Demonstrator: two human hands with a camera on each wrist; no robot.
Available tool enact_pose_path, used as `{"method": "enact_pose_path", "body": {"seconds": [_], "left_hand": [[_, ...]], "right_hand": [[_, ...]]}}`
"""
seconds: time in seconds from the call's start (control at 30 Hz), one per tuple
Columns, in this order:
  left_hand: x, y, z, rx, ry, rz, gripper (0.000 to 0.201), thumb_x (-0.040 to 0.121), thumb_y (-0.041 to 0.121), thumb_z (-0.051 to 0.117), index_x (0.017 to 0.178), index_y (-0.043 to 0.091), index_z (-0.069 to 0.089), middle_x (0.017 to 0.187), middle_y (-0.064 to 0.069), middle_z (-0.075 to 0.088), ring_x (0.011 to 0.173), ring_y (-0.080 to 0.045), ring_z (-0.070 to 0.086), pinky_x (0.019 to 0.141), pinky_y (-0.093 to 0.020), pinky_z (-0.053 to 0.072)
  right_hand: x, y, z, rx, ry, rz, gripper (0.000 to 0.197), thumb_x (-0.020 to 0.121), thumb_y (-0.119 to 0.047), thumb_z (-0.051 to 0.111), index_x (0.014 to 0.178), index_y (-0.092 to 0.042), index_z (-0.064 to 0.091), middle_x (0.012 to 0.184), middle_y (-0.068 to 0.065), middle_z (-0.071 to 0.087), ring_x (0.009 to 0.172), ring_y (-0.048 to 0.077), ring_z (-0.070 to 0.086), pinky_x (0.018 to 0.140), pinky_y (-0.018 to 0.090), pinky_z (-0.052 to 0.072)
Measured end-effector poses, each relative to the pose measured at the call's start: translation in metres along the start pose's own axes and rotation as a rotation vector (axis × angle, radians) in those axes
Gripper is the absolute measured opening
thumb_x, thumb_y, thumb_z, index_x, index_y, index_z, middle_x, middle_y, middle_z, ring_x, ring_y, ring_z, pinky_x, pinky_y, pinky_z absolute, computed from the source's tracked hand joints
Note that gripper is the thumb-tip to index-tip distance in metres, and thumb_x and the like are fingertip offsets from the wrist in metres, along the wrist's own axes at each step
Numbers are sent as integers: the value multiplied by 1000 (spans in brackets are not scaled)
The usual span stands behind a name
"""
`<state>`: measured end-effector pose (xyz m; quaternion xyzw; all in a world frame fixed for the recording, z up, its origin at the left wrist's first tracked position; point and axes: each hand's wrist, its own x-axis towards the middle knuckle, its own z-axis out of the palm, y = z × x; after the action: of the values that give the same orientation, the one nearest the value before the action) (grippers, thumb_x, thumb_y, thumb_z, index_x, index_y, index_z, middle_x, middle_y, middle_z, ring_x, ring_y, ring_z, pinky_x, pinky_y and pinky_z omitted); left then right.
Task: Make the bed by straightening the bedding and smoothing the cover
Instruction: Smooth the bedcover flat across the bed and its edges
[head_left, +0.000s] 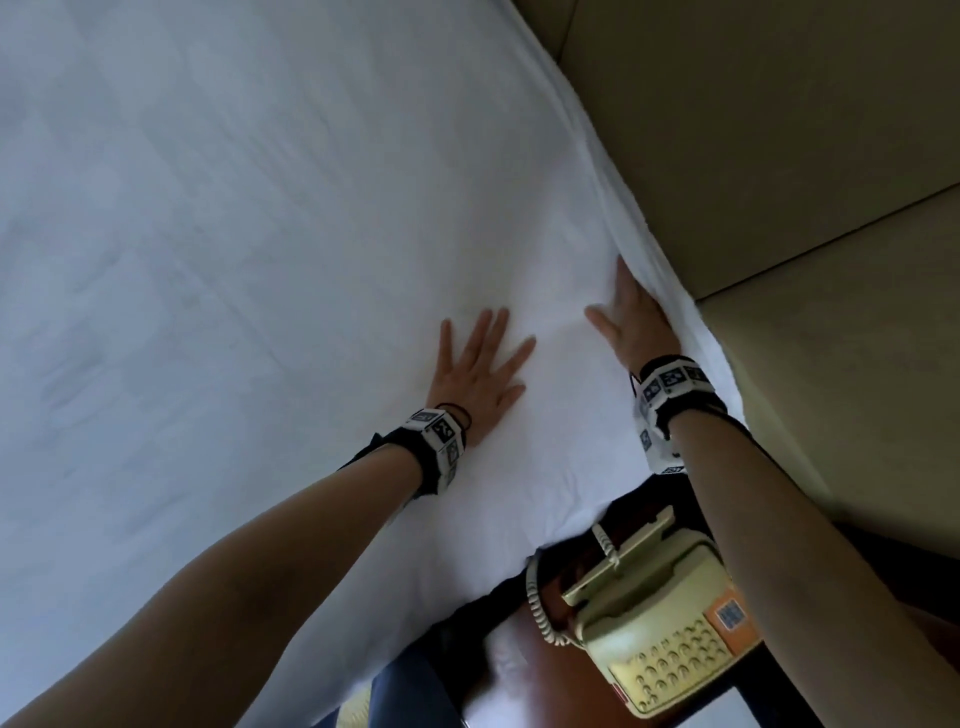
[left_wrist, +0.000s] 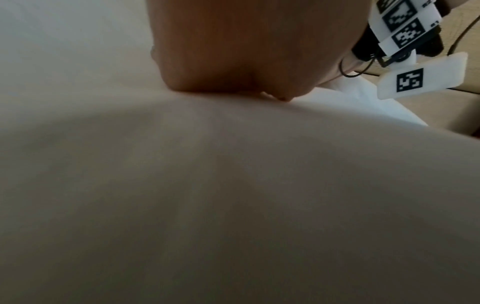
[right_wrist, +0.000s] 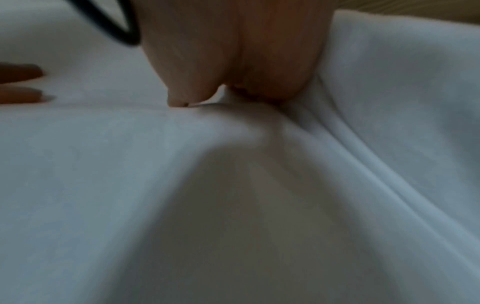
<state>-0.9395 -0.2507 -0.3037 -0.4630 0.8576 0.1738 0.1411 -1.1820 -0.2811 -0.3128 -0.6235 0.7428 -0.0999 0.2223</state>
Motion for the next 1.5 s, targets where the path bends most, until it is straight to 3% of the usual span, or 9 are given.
{"method": "enact_pose_path", "body": {"seconds": [0.13, 0.27, 0.43, 0.63, 0.8, 1.03, 1.13, 1.23, 1.5], "left_hand": [[3, 2, -1, 8, 22, 14, 57, 99, 47, 19, 150, 36, -3, 158, -7, -18, 146, -25, -17, 109, -58, -17], [1, -2, 1, 16, 42, 34, 57, 97, 47, 17, 150, 37, 0, 159, -7, -14, 147, -25, -13, 112, -57, -14], [-2, -6, -9, 35, 86, 52, 58, 99, 41, 27, 151, 33, 3, 160, -8, -9, 148, -25, -7, 114, -57, -8], [13, -30, -43, 31, 187, -72, 63, 98, 40, 30, 151, 30, -2, 159, -10, -12, 148, -25, -10, 115, -59, -7], [25, -46, -56, 82, 202, -81, 65, 97, 39, 32, 151, 30, -2, 159, -10, -12, 148, -26, -10, 114, -60, -6], [24, -51, -59, 103, 204, -56, 65, 97, 40, 32, 151, 29, -2, 159, -10, -11, 148, -25, -9, 115, -59, -5], [17, -53, -60, 25, 290, -213, 67, 97, 44, 29, 151, 26, -5, 159, -11, -11, 148, -25, -9, 114, -60, -7], [8, -59, -48, -111, 318, -374, 73, 93, 56, 21, 151, 23, -6, 158, -14, -13, 147, -29, -12, 110, -58, -12], [-39, 6, 33, 54, -65, 108, 67, 90, 57, 8, 151, 31, -5, 157, -6, -22, 146, -25, -17, 110, -56, -19]], "right_hand": [[-5, -15, 3, 24, 235, 199, 65, 91, -17, 49, 150, -9, 22, 149, 12, 37, 135, 27, 40, 108, 32, 35], [9, -14, 1, 250, 5, 432, 59, 90, -20, 50, 146, -15, 32, 132, 12, 54, 122, 28, 51, 104, 36, 41], [32, -15, -20, 823, 13, 614, 18, 85, -5, 46, 76, -8, 60, 69, 11, 57, 63, 24, 54, 57, 27, 49], [2, -33, -25, -159, 253, -186, 53, 82, -3, 46, 133, -11, 50, 144, 11, 41, 133, 31, 38, 108, 37, 30], [13, -11, -4, -168, 11, -46, 57, 98, -18, 41, 149, -2, 22, 158, 17, 15, 146, 27, 18, 120, 35, 17], [49, -15, -9, 178, -138, 225, 45, 101, -23, 35, 140, 0, 38, 147, 19, 36, 132, 33, 41, 108, 35, 34], [38, -54, -12, 6, 36, -59, 62, 97, -33, 39, 152, -17, 17, 158, 10, 17, 145, 29, 19, 116, 44, 21], [13, -79, 2, -230, -112, -328, 68, 95, -51, 35, 150, -38, -2, 160, -2, -11, 147, 31, -11, 114, 60, 2], [-35, 23, 24, -259, -168, 82, 57, 102, -34, 25, 153, -16, 4, 160, 12, 0, 147, 27, 12, 116, 42, 24]]}}
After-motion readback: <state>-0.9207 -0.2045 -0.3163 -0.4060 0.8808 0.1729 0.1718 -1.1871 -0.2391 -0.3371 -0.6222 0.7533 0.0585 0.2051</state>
